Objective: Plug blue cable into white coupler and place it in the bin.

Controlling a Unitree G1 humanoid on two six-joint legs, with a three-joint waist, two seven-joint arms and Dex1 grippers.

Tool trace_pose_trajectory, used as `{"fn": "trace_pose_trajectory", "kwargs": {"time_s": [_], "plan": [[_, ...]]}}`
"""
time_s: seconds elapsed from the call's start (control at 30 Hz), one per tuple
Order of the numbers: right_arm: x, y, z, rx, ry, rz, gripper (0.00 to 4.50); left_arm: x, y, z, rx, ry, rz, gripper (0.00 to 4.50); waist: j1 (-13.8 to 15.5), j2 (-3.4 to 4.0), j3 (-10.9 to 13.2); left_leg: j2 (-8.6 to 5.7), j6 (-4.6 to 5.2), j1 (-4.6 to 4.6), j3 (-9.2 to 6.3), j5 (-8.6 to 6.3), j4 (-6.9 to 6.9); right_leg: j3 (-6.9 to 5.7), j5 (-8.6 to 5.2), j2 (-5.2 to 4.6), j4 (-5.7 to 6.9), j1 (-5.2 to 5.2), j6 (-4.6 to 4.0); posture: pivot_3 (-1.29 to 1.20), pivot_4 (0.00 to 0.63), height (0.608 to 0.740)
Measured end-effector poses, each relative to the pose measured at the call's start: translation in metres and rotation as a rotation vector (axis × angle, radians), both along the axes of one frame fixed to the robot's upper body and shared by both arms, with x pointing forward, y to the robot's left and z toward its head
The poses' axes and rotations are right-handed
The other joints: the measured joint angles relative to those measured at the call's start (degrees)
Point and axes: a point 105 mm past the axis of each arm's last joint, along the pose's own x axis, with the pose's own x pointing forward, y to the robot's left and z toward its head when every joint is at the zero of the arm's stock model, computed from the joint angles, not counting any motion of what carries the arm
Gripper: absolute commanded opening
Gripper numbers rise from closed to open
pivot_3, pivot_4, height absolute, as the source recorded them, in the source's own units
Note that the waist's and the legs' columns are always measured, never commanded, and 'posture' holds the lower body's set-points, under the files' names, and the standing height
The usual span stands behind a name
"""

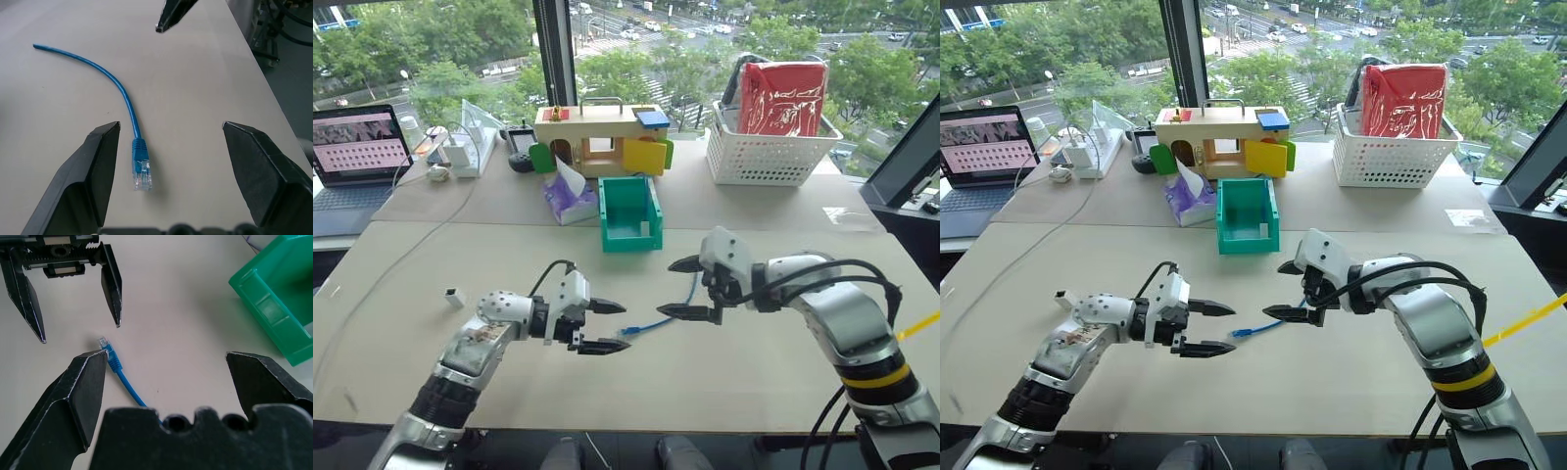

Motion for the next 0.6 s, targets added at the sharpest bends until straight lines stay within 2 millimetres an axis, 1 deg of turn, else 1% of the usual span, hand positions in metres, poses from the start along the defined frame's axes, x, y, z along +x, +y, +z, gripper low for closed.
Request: {"fn": "trace_pose_trajectory", "kwargs": {"time_s": [0.07,0.13,0.23,0.37,0.43,0.47,0.6], "plan": [[0.001,-0.008,-0.004,-0.023,0.002,-0.047,4.46,0.003,0.003,-0.011,0.025,0.017,0.005,3.6,0.02,0.0,0.0,-0.01,0.0,-0.02,-0.01,0.0,0.03,0.0,0.0,-0.01,0.0,0.0,0.0,0.0,0.15,0.734],[0.003,-0.011,-0.001,-0.022,-0.011,-0.075,4.46,0.007,0.005,-0.017,0.054,0.013,0.006,3.6,0.09,0.0,0.0,-0.01,0.0,-0.03,-0.01,0.0,0.06,-0.01,0.0,-0.01,0.0,0.01,0.01,0.0,0.15,0.734],[0.002,-0.016,0.003,-0.02,-0.028,-0.101,4.46,0.015,0.003,-0.017,0.068,-0.012,0.008,3.6,0.28,0.0,0.0,-0.01,0.0,-0.04,-0.02,0.0,0.06,-0.02,0.0,-0.01,-0.02,0.04,0.01,0.0,0.15,0.734],[0.0,-0.022,-0.003,-0.034,-0.013,-0.125,4.46,0.019,0.003,-0.018,0.072,-0.024,0.01,3.6,0.28,0.0,0.0,-0.01,0.01,-0.04,-0.02,0.0,0.06,-0.02,0.0,-0.02,-0.01,0.03,0.01,0.0,0.15,0.734],[0.001,-0.022,-0.003,-0.035,-0.014,-0.13,4.5,0.02,0.002,-0.018,0.067,-0.024,0.012,3.08,0.31,0.0,0.0,-0.01,0.01,-0.03,-0.02,0.0,0.07,-0.02,0.0,-0.02,0.0,0.04,0.01,0.0,0.15,0.734],[0.001,-0.022,-0.003,-0.035,-0.015,-0.131,4.5,0.02,0.001,-0.018,0.064,-0.023,0.015,2.9,0.34,0.0,0.0,-0.01,0.01,-0.03,-0.02,0.0,0.1,-0.02,0.0,-0.02,0.01,0.06,0.01,0.0,0.15,0.734],[0.001,-0.023,-0.003,-0.032,-0.016,-0.134,4.5,0.021,-0.003,-0.019,0.049,-0.013,0.019,1.34,0.38,0.0,0.0,-0.01,0.01,-0.04,-0.03,0.0,0.13,-0.03,0.0,-0.02,0.0,0.07,0.02,0.0,0.15,0.734]]}}
